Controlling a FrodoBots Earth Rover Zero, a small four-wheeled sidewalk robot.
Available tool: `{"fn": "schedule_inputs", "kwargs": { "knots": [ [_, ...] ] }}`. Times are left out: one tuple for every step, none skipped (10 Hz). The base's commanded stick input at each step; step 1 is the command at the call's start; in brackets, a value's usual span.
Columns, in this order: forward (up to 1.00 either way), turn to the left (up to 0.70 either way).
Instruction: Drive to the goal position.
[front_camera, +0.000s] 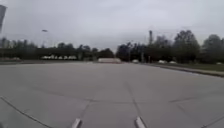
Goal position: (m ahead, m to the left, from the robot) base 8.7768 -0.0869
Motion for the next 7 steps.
{"fn": "schedule_inputs", "kwargs": {
  "knots": [
    [1.0, 0.06],
    [1.0, 0.06],
    [1.0, 0.06],
    [1.0, 0.06],
    [1.0, 0.06],
    [1.0, 0.06],
    [1.0, 0.06]
  ]
}}
